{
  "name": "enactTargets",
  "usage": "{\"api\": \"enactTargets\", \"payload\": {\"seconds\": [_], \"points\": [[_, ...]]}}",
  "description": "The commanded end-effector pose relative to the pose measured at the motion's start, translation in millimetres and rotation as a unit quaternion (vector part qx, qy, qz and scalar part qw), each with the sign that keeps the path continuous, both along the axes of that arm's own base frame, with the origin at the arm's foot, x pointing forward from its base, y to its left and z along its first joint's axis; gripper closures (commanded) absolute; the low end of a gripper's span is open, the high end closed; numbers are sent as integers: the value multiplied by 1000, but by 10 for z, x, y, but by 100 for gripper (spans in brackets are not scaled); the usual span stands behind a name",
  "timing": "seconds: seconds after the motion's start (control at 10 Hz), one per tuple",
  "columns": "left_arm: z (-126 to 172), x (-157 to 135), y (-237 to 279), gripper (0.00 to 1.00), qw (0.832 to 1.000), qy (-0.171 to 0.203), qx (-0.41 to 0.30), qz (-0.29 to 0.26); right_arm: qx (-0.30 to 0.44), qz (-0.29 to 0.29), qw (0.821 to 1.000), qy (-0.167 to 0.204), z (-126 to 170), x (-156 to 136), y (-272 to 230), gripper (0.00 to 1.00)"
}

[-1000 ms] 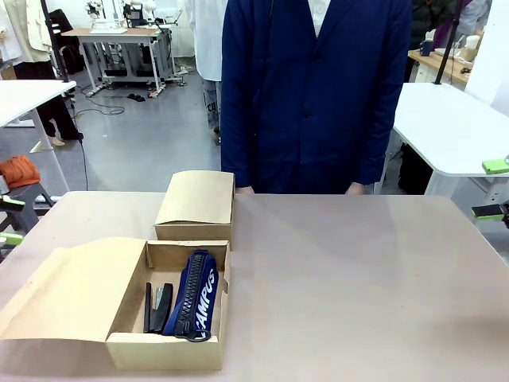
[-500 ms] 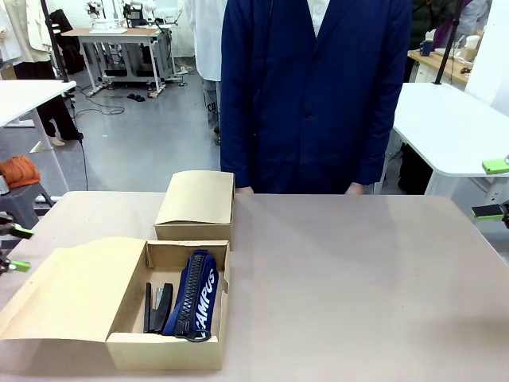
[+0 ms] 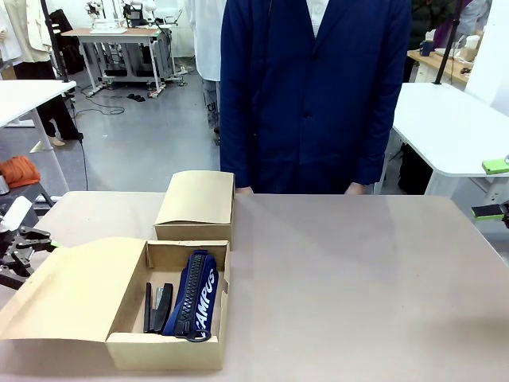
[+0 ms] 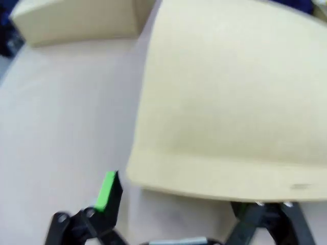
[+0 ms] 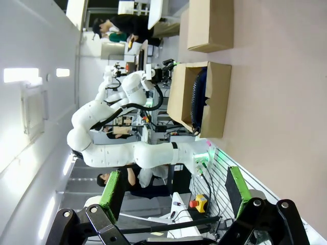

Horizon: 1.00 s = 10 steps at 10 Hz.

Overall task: Place items inside the box.
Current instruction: Close the lid of the Mailer Box closest to the robot.

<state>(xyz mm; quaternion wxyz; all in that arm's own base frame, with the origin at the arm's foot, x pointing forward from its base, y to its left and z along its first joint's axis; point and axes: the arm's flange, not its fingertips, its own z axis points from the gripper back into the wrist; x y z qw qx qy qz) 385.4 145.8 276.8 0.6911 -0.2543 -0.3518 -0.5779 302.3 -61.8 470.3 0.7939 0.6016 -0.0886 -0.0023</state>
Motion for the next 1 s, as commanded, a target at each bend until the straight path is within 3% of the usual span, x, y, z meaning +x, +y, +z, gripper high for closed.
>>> {"api": "enactTargets", "payload": {"seconds": [0.0, 0.5, 0.9], "points": [[211, -37, 49, 0, 996, 22, -84, -16, 11, -1, 1000, -7, 28, -3, -3, 0], [774, -477, -316, 0, 971, -1, -234, -49, 11, -1, 1000, -7, 28, -3, -3, 0], [950, -661, -977, 0, 963, 27, -238, -120, 11, -1, 1000, -7, 28, -3, -3, 0]]}}
